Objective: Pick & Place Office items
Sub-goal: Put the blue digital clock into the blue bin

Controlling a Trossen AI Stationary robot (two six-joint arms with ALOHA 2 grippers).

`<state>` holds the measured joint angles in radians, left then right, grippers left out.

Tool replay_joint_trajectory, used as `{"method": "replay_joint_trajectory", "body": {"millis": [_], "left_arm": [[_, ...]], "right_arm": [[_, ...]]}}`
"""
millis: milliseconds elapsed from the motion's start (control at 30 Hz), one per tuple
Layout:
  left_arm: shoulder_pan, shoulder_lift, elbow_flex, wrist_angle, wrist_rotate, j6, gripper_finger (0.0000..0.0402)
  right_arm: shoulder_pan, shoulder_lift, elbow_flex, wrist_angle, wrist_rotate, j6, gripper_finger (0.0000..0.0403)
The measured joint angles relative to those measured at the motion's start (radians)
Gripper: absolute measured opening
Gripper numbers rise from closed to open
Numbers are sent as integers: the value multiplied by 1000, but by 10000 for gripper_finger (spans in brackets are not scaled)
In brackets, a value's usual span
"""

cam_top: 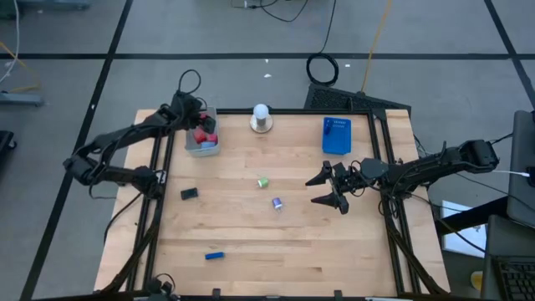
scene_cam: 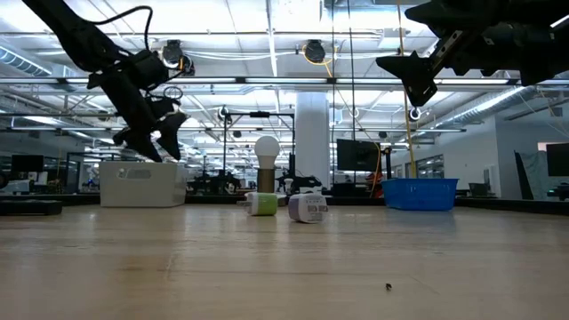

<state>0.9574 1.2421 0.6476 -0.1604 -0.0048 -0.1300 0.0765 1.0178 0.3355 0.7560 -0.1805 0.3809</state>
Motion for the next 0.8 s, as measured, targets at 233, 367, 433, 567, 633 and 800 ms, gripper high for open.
{"method": "replay_joint_trajectory", "body": {"millis": [233,367,433,567,633,800], "left_arm": [[-64,-146,0,-2,17,31,291],[-108,-255,0,-2,91,31,291],[-131,-303,0,-1,133,31,291],[-191,-377,0,-8,163,20,292],[-228,-398,0,-24,163,16,292],[-333,-414,0,-66,163,-6,292]], "right_arm": [[0,0,0,3,3,0,302],[0,0,0,3,3,0,302],[0,0,0,3,3,0,302],[0,0,0,3,3,0,302],[0,0,0,3,3,0,302],[0,0,0,3,3,5,302]]}}
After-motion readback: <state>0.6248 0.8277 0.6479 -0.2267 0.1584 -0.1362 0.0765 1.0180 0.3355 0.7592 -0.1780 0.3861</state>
